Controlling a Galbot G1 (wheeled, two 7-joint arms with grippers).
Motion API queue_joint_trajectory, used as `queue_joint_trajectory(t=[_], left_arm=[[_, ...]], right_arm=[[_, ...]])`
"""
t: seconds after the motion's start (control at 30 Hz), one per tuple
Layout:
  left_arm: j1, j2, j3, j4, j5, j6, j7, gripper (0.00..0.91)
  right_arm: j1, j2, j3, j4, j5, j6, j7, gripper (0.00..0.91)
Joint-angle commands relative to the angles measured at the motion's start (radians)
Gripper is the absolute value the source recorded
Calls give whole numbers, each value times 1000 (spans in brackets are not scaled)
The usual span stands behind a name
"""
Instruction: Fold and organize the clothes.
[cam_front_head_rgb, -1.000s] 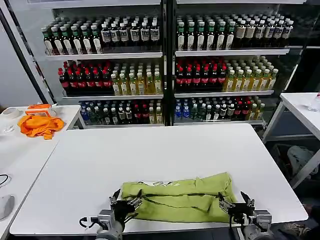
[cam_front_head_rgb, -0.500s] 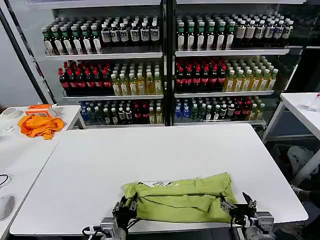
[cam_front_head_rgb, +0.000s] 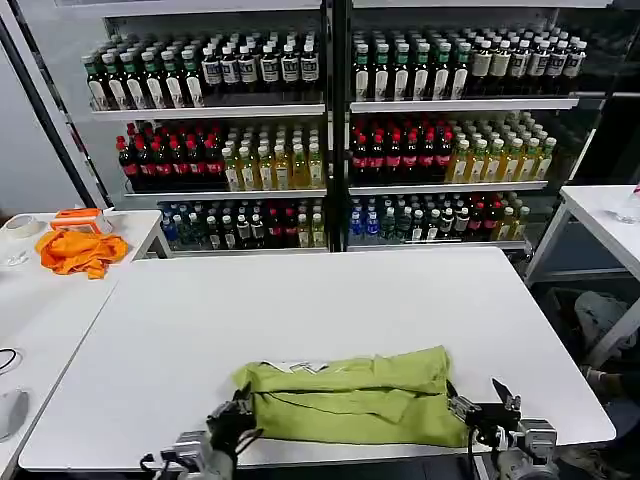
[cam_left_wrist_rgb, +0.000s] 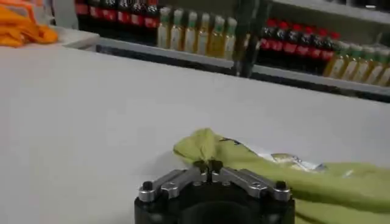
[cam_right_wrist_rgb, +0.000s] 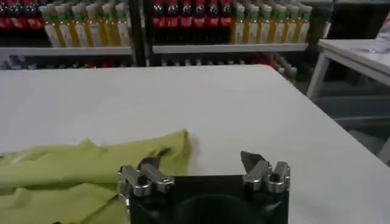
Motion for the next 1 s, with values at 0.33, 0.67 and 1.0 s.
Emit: queue_joint_trajectory(t=[0.33,0.67,1.0], left_arm=[[18,189,-457,-150,-411,66,-12,20],[-51,53,-74,-252,-659,61,-17,20],[-130,-40,197,-98,-467,38,-14,20]], right_arm=[[8,-7,13,6,19,-2,2,907],[11,-7,8,5,13,-3,3,907],[17,-9,10,6,11,-2,2,907]])
